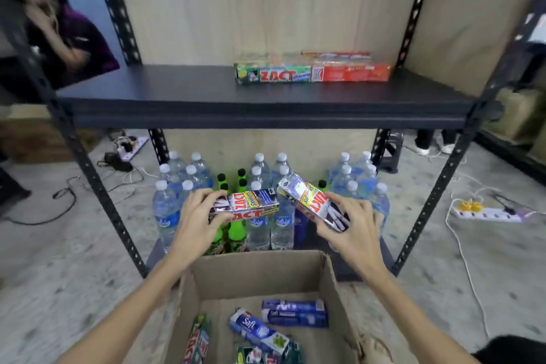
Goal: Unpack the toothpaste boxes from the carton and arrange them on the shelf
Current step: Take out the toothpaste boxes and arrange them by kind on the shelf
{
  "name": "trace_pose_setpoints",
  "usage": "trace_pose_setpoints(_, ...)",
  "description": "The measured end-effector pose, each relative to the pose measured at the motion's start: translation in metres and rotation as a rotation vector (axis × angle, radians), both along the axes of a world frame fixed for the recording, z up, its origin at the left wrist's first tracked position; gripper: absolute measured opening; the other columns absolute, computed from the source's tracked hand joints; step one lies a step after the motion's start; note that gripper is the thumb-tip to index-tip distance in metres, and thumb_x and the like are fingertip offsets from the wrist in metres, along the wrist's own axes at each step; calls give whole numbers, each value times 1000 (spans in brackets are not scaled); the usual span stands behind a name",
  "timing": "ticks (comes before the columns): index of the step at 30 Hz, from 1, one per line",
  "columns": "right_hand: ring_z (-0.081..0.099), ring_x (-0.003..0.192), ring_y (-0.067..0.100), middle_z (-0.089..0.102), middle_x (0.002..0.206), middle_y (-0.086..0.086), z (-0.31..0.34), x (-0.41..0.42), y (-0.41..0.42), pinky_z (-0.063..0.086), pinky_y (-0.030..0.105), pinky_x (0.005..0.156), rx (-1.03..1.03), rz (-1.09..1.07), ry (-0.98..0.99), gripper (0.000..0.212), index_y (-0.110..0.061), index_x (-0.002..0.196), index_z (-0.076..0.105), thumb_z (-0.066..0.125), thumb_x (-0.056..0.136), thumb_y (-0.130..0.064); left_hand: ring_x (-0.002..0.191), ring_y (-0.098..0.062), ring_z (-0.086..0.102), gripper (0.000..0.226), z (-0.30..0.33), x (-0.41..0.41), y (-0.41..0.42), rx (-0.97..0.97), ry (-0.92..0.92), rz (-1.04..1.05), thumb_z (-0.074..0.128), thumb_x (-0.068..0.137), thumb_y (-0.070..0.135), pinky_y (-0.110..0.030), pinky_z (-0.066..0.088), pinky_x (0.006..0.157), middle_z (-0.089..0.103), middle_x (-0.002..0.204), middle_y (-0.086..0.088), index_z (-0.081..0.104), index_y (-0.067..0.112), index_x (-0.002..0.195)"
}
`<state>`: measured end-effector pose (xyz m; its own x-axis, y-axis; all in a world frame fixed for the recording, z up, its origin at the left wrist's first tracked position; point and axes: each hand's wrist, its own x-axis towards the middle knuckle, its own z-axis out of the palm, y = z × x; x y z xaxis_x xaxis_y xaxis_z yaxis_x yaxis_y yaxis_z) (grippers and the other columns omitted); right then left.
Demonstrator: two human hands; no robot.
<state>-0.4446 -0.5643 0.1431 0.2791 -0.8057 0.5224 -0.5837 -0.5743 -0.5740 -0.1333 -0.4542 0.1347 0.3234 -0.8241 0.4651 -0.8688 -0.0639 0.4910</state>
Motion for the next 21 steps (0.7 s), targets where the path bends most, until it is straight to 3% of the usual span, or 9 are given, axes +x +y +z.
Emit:
trace_pose_setpoints(4, 46, 97, 8, 59, 97, -29, 55, -13, -6, 39, 44, 87, -107, 49, -60, 57, -47, 126, 59, 72, 71, -50, 116, -13, 46, 60, 64, -4, 5, -65, -44, -32, 52, 84, 56, -32, 38, 102, 48, 117, 9, 61, 19, 130)
trace_pose_setpoints(9, 47, 98, 4, 62, 97, -28, 122, -30, -22, 30, 34, 86, -225, 71, -11, 56, -50, 127, 58, 64, 71, -57, 115, -8, 45, 55, 133, -6, 3, -185, -71, -49, 56, 86, 53, -23, 32, 99, 47, 115, 14, 62, 21, 130)
trace_pose_setpoints(14, 50, 96, 1, 66, 96, -30, 182, -39, -53, 27, 26, 85, -310, 64, -9, 49, -53, 120, 62, 61, 72, -63, 115, -7, 45, 57, 188, -14, -16, -241, -55, -66, 53, 85, 57, -30, 34, 102, 49, 116, 13, 60, 27, 132)
trace_pose_setpoints(16, 50, 98, 0, 66, 96, -31, 203, -39, -66, 24, 22, 87, -326, 81, -12, 48, -51, 117, 64, 62, 71, -67, 113, -10, 46, 49, 204, -15, -31, -256, -62, -69, 63, 90, 47, -33, 36, 103, 49, 116, 11, 60, 24, 133)
trace_pose_setpoints(18, 49, 100, -2, 64, 99, -33, 220, -38, -83, 23, 28, 84, -319, 93, 6, 51, -51, 115, 66, 61, 70, -74, 113, -12, 47, 44, 218, -13, -49, -261, -80, -66, 66, 92, 37, -33, 37, 104, 50, 116, 9, 61, 21, 133)
trace_pose_setpoints(21, 41, 100, -5, 55, 100, -36, 237, -37, -113, 21, 31, 87, -274, 108, 81, 58, -54, 115, 64, 58, 67, -85, 114, -16, 48, 45, 235, -5, -81, -184, -100, -56, 64, 93, 39, -33, 37, 104, 51, 118, 4, 61, 19, 133)
